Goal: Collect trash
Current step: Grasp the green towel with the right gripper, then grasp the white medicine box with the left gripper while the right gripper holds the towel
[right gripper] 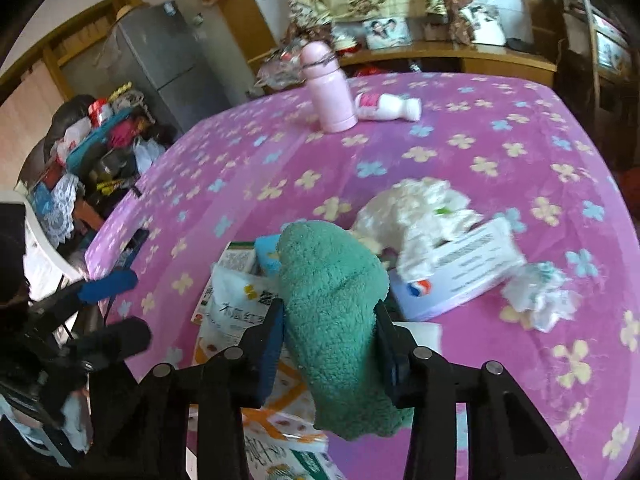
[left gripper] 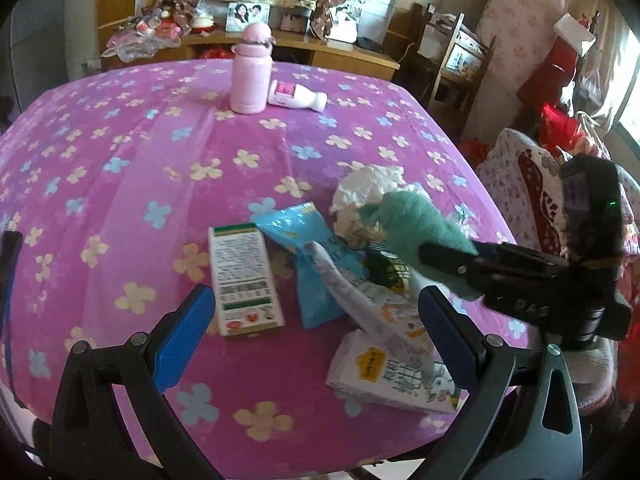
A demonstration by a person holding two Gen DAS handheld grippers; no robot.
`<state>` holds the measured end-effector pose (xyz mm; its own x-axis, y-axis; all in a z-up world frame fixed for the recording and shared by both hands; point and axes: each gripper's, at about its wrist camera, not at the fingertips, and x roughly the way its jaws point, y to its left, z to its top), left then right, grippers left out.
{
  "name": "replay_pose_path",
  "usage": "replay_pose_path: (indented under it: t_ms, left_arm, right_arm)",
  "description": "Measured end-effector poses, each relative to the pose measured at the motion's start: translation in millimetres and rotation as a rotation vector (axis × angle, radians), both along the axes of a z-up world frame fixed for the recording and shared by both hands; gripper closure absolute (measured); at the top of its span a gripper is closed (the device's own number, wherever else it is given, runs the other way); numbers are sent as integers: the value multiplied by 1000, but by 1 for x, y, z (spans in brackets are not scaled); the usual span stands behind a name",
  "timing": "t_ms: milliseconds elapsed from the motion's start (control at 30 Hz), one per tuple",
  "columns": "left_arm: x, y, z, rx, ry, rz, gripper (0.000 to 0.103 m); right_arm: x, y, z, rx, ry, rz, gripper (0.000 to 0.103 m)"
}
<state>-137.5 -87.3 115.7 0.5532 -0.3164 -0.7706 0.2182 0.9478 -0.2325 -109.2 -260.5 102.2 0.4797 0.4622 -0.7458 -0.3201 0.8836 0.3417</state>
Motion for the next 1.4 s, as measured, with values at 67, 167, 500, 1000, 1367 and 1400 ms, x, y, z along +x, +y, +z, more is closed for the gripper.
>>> replay_pose_path:
  t_ms: [67,167,500,1000,1367,1400]
  left_arm:
    - [4,-8,-6,-6,26,-6,4]
    - [10,-17,-15,-22,67,-10,14]
    - [23,-42,-43,-50,171,-61,88]
    - [24,-63,12,16,36,-123,97]
    - [21,-18,-5,-12,84,-40,53]
    - [20,-13,-8,-1,86,-33,53]
  right_arm:
    - [-2,-10,3,11,-4,-19,63]
    - [-6,-24,7,16,-15,-38,63]
    - [-21,-57,10,-7,-41,-82,63]
    - [-40,-92,9,-14,-45,-141,63]
    - [-48,-108,1,-2,-29,-163,63]
    - [-47,-106,0,-1,-27,-160,63]
